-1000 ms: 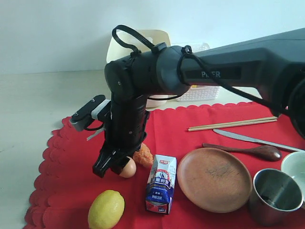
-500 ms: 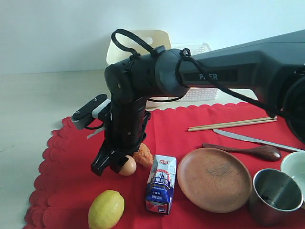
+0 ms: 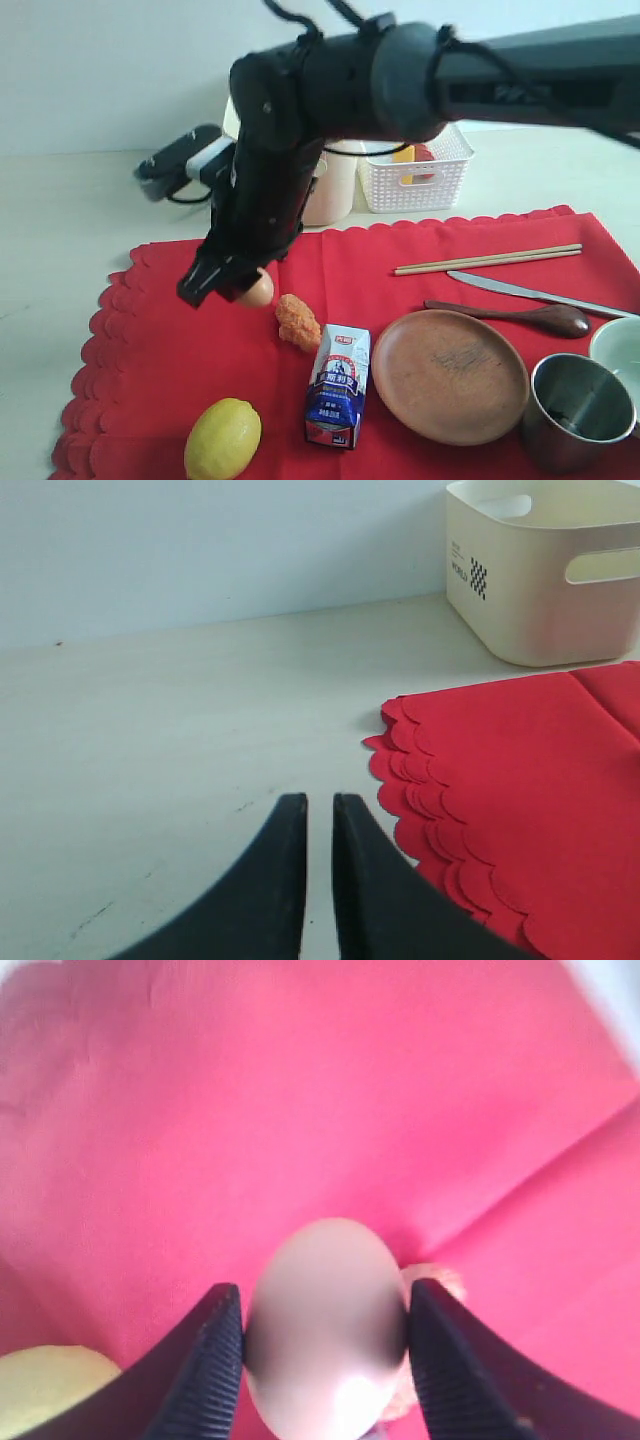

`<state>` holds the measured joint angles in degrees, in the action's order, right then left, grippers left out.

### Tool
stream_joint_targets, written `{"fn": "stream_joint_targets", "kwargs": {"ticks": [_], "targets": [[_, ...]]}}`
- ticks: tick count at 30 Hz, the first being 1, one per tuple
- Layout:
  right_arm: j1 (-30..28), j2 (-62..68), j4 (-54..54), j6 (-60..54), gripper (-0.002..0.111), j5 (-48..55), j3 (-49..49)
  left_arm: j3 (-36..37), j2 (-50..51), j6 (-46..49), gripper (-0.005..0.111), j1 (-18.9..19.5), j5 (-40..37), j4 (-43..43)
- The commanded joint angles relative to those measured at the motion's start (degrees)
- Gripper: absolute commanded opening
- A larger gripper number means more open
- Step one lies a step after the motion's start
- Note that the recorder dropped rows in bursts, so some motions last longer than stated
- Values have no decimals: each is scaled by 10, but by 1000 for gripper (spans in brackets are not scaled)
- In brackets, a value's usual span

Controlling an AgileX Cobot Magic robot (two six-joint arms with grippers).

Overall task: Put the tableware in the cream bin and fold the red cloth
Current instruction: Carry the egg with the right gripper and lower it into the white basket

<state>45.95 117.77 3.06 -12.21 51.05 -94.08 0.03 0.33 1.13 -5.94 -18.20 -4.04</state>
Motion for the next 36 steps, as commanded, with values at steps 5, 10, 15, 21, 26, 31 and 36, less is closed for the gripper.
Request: {"fn": "stream_joint_targets", "kwargs": {"ticks": [5,10,15,21,26,31,36], "targets": [[-86,-100,-4,1,0,-30,0,0,-3,2,12,-3,3,-3],[-163,-110,0,1,0,-66,0,0,-3,2,12,-3,3,-3],[-231,-97,32,-1,0,-119,0,0,-3,2,12,-3,3,-3],[-313,-9,42,-7,0,-150,-72,0,-3,2,12,-3,3,-3],[-335,85,45,-12,0,-148,-174,0,-3,2,12,-3,3,-3],[-343,183,45,-12,0,-153,-288,0,-3,2,12,-3,3,-3],[-347,231,7,-11,0,-180,-328,0,-3,2,12,-3,3,-3]]}}
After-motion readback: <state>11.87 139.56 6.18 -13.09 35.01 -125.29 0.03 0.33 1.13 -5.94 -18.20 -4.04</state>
